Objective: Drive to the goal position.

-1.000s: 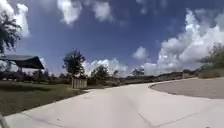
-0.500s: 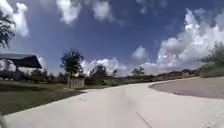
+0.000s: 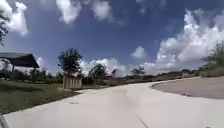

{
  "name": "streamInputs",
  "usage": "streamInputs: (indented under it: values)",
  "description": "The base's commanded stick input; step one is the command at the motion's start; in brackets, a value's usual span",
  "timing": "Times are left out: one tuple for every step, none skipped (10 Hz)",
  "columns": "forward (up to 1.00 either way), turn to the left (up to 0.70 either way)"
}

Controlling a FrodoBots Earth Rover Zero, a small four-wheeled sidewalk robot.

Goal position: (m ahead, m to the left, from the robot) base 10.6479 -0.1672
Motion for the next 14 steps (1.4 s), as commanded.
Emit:
streamInputs:
  values:
    - [0.85, 0.0]
    - [0.85, 0.0]
    - [0.85, 0.0]
    - [0.85, 0.0]
    - [0.85, 0.0]
    - [0.85, 0.0]
    - [0.85, 0.0]
    - [0.85, 0.0]
    - [0.85, 0.0]
    - [0.85, 0.0]
    - [0.85, 0.0]
    - [0.85, 0.0]
    - [0.85, 0.0]
    - [0.85, 0.0]
